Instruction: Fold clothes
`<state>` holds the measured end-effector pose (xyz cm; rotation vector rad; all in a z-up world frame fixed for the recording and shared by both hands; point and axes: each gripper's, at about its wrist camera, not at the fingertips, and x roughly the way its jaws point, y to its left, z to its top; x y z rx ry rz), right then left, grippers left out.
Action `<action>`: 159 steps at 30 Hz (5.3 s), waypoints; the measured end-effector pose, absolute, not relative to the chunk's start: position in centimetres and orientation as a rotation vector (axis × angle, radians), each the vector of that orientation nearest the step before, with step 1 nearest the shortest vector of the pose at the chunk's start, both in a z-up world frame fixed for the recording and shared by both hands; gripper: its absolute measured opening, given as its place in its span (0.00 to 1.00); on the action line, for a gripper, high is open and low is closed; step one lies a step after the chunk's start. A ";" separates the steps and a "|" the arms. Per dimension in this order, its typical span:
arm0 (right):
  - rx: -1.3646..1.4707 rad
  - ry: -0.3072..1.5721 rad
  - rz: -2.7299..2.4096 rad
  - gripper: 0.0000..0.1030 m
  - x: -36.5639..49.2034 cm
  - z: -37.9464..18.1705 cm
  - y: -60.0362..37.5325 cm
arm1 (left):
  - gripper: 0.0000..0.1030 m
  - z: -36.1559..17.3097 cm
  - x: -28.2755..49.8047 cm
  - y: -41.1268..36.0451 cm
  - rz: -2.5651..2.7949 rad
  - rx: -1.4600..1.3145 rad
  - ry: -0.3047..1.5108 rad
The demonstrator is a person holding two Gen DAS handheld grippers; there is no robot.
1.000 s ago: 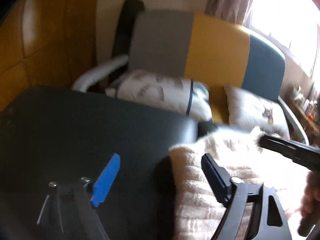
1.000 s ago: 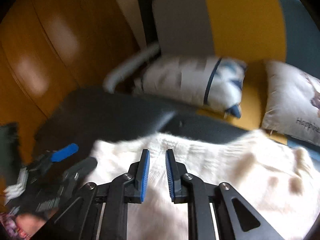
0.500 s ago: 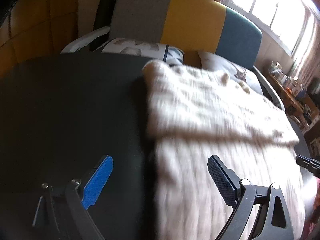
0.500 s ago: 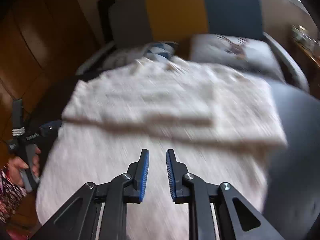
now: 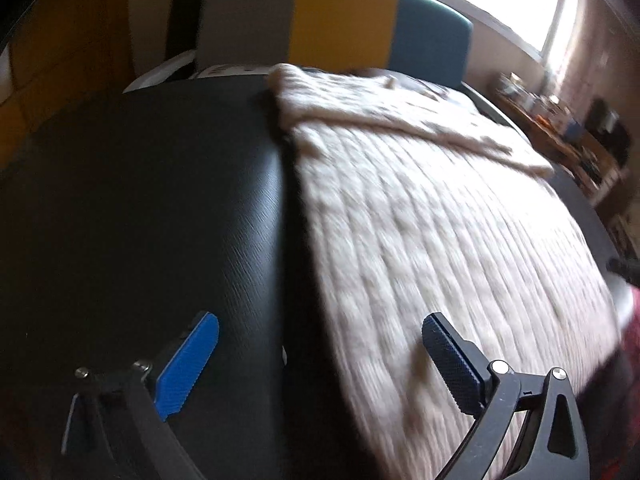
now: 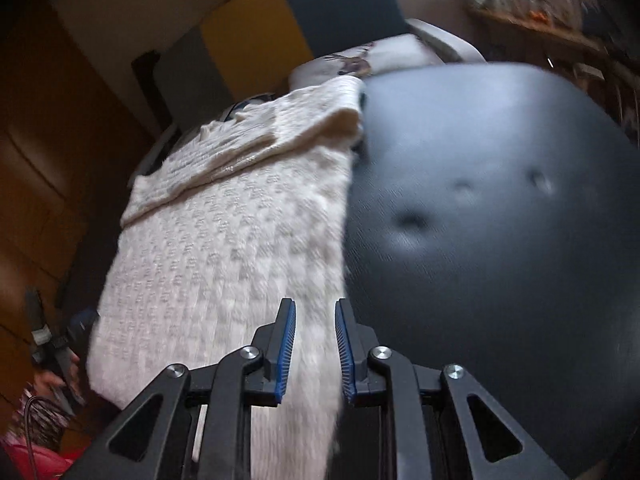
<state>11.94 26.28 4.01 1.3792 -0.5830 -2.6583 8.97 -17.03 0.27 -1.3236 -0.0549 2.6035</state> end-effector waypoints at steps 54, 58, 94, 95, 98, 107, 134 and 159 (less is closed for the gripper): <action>1.399 -0.591 -2.711 0.12 2.6 2.2 26.3 | 0.67 1.4 -4.1 -16.0 2.541 -1.341 -0.339; 1.353 -0.480 -2.651 0.24 5.6 4.9 24.8 | 0.83 2.5 0.7 -16.8 2.443 -1.293 -0.319; 1.373 -0.086 -2.153 0.24 15.5 3.6 11.9 | 0.94 2.2 11.7 -5.4 2.267 -1.095 0.142; 1.385 -0.101 -2.112 0.25 15.5 3.4 11.8 | 0.94 2.1 11.8 -5.3 2.263 -1.094 0.153; 1.399 -0.193 -1.963 0.25 16.4 2.8 11.4 | 0.94 1.9 11.9 -5.1 2.257 -1.090 0.173; 1.288 -0.199 -2.175 0.24 15.9 3.1 11.8 | 0.94 1.6 11.3 -4.9 2.262 -1.104 0.187; 1.428 -0.458 -2.449 0.45 17.6 1.9 23.2 | 0.97 0.6 10.9 -19.1 2.548 -1.286 -0.198; 1.370 -0.547 -2.358 0.43 16.6 1.0 21.2 | 0.66 1.2 12.4 -14.0 2.433 -1.302 -0.076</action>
